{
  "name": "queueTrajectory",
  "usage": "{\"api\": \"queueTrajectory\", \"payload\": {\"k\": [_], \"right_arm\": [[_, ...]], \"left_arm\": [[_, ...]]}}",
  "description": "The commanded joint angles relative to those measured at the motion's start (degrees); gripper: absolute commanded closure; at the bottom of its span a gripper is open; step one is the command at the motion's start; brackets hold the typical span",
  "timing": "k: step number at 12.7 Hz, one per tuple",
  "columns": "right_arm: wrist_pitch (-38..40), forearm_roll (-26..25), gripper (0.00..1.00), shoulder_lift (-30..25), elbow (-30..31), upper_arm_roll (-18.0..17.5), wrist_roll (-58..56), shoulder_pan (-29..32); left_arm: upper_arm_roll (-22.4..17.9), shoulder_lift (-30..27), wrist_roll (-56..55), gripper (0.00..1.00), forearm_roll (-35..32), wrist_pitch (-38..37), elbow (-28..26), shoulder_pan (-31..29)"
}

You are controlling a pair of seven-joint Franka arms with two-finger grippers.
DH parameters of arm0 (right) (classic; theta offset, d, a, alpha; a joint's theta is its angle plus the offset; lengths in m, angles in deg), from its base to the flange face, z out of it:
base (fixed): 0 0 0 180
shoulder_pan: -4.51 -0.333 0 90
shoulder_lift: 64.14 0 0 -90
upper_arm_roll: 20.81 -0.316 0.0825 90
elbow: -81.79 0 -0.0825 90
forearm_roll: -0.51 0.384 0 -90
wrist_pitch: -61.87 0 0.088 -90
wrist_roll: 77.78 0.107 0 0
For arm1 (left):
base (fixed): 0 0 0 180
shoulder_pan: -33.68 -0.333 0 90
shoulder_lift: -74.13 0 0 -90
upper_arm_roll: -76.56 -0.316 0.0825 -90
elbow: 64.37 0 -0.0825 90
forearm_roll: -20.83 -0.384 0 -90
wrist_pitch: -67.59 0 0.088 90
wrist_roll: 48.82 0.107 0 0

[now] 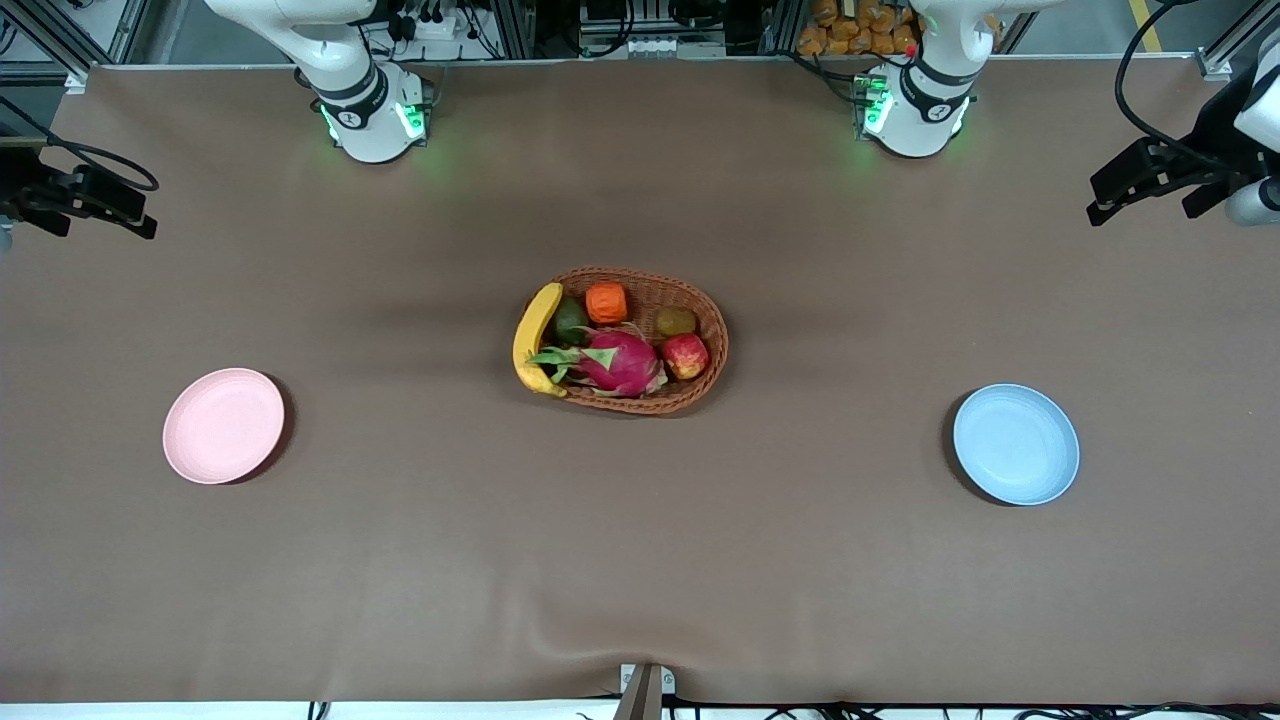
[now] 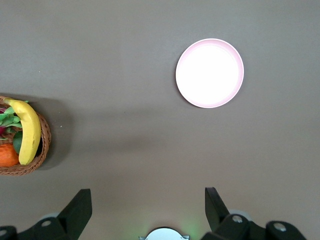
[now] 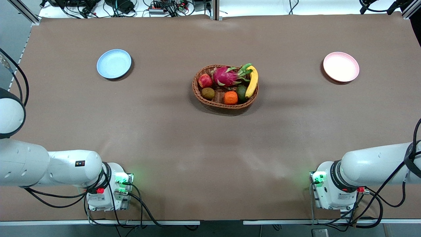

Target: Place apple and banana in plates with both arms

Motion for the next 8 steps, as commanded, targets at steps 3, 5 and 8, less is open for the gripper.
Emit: {"api": "queueTrajectory", "payload": {"k": [3, 5, 8], "right_arm": [[0.6, -0.1, 0.0, 0.0, -0.4, -0.5, 0.7, 0.7], [0.6, -0.1, 0.0, 0.1, -0.4, -0.5, 0.7, 0.7], [0.4, 0.0, 0.0, 0.2, 0.0, -0.5, 0.6, 0.7]], "left_arm": [[0.4, 0.4, -0.1, 0.0, -0.7, -1.0, 1.1, -0.4], [0.4, 0.4, -0.1, 0.0, -0.7, -1.0, 1.1, -0.5], [0.3, 0.4, 0.4, 0.0, -0.1, -1.0, 0.8, -0.4]]}}
